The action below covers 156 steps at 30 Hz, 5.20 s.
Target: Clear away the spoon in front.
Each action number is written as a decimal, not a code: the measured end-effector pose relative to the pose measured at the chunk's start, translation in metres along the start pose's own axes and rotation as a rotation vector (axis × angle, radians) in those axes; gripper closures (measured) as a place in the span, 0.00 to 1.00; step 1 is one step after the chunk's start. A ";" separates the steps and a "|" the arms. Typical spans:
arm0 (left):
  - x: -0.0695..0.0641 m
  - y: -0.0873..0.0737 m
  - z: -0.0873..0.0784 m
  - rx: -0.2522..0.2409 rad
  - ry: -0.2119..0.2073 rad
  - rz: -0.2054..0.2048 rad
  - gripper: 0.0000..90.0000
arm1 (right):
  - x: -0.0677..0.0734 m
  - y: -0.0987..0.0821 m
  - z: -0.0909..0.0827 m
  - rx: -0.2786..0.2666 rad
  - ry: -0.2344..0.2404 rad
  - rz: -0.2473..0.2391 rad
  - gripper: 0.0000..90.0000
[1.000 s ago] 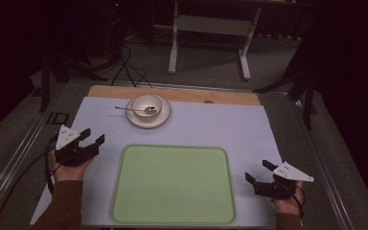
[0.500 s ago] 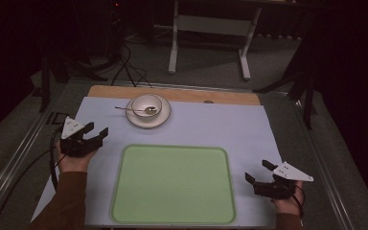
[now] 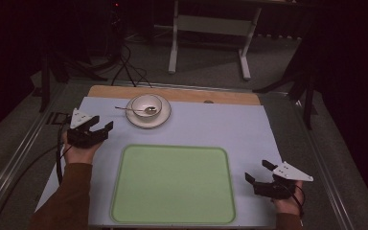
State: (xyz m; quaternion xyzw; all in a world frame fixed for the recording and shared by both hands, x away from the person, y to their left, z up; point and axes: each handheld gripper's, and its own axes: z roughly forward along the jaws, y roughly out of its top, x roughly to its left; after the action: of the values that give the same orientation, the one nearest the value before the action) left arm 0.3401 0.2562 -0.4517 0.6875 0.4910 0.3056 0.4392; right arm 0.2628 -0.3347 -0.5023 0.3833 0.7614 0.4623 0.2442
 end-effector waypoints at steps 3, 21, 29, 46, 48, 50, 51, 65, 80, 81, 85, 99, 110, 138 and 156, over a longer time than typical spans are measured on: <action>0.000 0.004 0.006 0.006 0.002 0.005 0.45 | 0.000 0.000 0.000 0.001 0.000 -0.004 0.15; 0.009 0.023 0.028 0.005 0.000 -0.014 0.46 | 0.000 0.000 0.001 0.007 0.001 -0.005 0.15; 0.019 0.028 0.039 0.012 0.016 -0.026 0.46 | 0.000 0.000 0.001 0.008 0.000 -0.006 0.15; 0.033 0.034 0.065 0.041 -0.011 -0.083 0.46 | 0.000 0.000 0.002 0.013 0.005 -0.009 0.15; 0.033 0.034 0.069 0.047 -0.021 -0.096 0.46 | 0.000 0.000 0.002 0.014 0.005 -0.009 0.15; 0.034 0.033 0.073 0.055 -0.027 -0.111 0.46 | 0.000 0.000 0.002 0.015 0.005 -0.009 0.15; 0.034 0.032 0.076 0.059 -0.035 -0.122 0.47 | 0.000 0.000 0.002 0.014 0.006 -0.010 0.15; 0.029 0.024 0.090 0.091 -0.183 -0.151 0.73 | 0.000 0.000 0.002 0.017 0.007 -0.010 0.15; 0.013 0.027 0.082 0.078 -0.234 -0.062 0.99 | 0.000 0.000 0.003 0.025 0.003 -0.020 0.15; 0.013 0.027 0.082 0.075 -0.232 -0.057 0.99 | 0.001 0.000 0.003 0.026 0.003 -0.019 0.15; 0.012 0.029 0.079 0.059 -0.227 -0.059 0.99 | 0.000 0.000 0.003 0.026 0.004 -0.019 0.15; 0.014 0.038 0.062 -0.003 -0.221 -0.067 0.99 | 0.001 0.000 0.003 0.027 0.005 -0.018 0.15; 0.009 0.044 0.047 -0.013 -0.226 -0.035 0.99 | 0.000 0.000 0.003 0.025 0.004 -0.018 0.15; -0.003 0.033 0.001 -0.026 -0.240 0.019 0.99 | 0.001 0.000 0.003 0.026 0.003 -0.021 0.15; -0.009 0.009 -0.024 0.021 -0.294 -0.025 0.99 | 0.001 0.000 0.003 0.026 0.004 -0.020 0.15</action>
State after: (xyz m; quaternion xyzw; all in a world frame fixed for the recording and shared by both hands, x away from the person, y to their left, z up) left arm 0.3204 0.2543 -0.4332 0.7230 0.4331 0.1910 0.5032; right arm 0.2646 -0.3323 -0.5039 0.3779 0.7717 0.4505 0.2423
